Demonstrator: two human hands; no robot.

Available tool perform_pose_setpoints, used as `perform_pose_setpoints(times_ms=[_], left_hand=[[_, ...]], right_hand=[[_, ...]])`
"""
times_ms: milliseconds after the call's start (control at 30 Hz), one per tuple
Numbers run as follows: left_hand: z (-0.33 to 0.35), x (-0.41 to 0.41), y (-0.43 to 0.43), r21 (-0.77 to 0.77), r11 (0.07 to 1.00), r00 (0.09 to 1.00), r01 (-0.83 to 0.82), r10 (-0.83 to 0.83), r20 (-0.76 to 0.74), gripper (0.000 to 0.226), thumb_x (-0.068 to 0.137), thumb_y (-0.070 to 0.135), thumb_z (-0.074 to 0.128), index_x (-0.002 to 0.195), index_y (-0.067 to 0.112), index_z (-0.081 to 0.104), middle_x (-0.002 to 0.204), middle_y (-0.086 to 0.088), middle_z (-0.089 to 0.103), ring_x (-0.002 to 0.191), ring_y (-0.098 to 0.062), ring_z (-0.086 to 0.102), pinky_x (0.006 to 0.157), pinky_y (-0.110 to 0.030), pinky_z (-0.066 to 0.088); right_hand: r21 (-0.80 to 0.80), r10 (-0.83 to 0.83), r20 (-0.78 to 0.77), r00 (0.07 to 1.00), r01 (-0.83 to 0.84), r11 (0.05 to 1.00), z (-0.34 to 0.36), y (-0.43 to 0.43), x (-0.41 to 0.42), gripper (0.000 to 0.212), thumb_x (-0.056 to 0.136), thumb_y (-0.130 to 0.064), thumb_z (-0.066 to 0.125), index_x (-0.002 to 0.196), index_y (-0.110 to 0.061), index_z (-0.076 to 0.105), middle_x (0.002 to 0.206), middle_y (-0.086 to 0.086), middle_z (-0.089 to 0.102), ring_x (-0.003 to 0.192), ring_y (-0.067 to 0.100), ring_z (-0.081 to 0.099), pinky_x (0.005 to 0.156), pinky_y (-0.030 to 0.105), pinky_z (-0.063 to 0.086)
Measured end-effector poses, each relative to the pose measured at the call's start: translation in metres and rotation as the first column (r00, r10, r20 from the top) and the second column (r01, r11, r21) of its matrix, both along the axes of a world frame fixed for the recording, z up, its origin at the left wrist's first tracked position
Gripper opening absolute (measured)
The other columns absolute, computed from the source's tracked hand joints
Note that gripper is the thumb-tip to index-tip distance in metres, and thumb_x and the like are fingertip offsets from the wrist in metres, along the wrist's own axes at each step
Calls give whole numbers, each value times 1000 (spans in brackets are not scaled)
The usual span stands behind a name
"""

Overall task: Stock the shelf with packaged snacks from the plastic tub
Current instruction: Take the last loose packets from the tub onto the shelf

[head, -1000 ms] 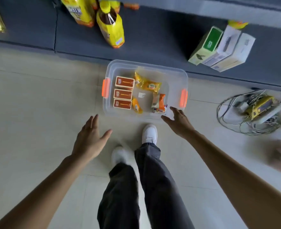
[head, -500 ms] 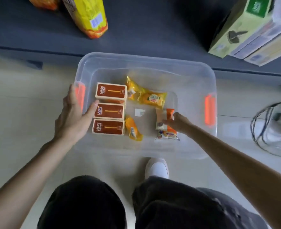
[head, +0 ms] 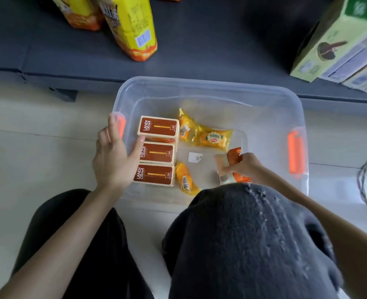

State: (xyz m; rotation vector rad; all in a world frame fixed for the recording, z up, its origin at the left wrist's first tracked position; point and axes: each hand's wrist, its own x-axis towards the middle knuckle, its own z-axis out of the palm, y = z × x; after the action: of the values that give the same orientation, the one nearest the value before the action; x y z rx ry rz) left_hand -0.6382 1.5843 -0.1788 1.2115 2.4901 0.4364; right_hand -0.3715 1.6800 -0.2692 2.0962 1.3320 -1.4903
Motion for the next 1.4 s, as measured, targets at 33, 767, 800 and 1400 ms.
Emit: perform_pose_setpoints(times_ms=[33,767,800,1400], left_hand=[[-2,1,1,9,1000,1000,-10,10,-11,73,90,54,48,150,27,15,140,-11,39,128,-30,41,94,-49,40],[25,96,-3,298,950,811,98,-250,529,68,86,49,61,145,26,36,137,15,39,115,12,31,95,-3,25],[27,95,-3,296,951,804,89,-244,542,74,81,49,66,145,27,35,131,19,38,111,14,31,90,0,26],[62,41,-12,-184,871,-164,-456,121,979,45,89,8,44,55,14,74,75,-12,72,75,-29,68,80,-50,54]], right_hand=[[9,0,-37,999,0,1000,6,-2,2,61,71,-30,82,119,-8,50,105,9,56,94,24,54,76,30,46],[-201,-261,-785,562,166,965,103,-24,-30,64,88,-60,32,123,-14,59,115,6,67,100,20,65,87,32,55],[-197,-246,-781,574,147,969,102,-25,-29,69,89,-63,30,129,-12,55,121,9,64,106,22,63,91,34,54],[-114,746,171,643,-739,664,-6,-2,18,28,99,-16,45,122,-1,53,127,16,56,116,29,53,91,30,39]])
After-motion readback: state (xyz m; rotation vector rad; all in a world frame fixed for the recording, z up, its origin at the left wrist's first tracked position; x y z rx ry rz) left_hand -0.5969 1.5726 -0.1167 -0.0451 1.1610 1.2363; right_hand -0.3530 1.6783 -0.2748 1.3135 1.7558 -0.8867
